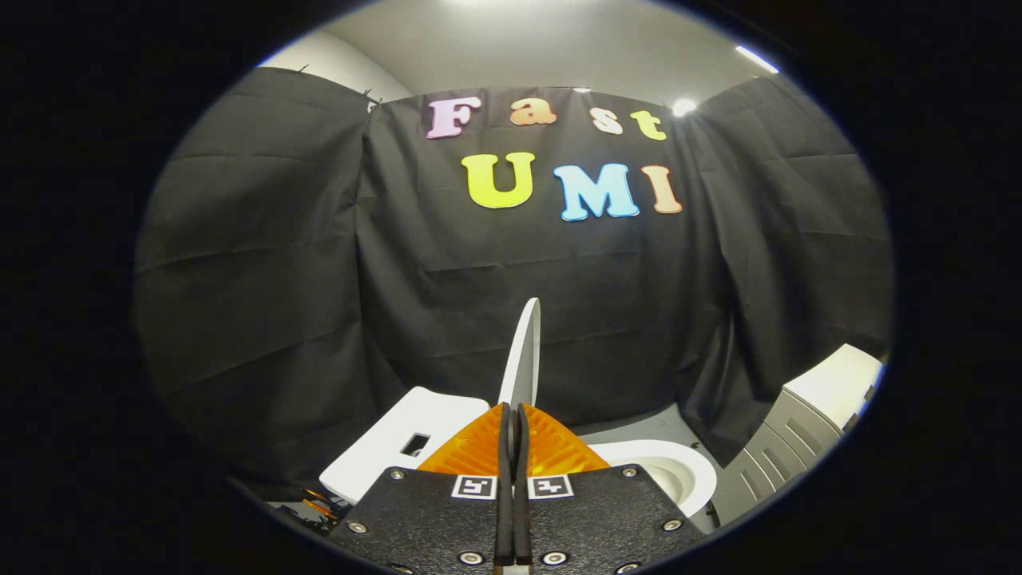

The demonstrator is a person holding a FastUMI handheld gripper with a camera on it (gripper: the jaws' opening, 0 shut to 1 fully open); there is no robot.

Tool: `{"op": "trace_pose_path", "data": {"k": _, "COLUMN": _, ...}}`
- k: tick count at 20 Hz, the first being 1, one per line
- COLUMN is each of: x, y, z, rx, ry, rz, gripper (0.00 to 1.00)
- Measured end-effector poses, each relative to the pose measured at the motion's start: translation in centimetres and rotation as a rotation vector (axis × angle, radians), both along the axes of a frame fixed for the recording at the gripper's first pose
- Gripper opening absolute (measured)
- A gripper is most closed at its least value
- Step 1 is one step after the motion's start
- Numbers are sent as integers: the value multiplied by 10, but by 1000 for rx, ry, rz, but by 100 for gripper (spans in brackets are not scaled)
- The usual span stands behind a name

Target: Open the toilet lid.

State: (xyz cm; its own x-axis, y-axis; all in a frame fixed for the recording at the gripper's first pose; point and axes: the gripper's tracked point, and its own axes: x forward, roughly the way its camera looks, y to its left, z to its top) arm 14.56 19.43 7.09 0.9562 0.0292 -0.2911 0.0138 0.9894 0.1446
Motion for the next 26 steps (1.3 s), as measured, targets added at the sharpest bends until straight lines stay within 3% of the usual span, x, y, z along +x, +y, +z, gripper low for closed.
{"op": "trace_pose_path", "data": {"k": 18, "x": 14, "y": 91, "z": 0, "rx": -58, "ry": -5, "rz": 205, "gripper": 0}}
{"op": "trace_pose_path", "data": {"k": 26, "x": 21, "y": 132, "z": -4, "rx": -23, "ry": -16, "rz": 347, "gripper": 1}}
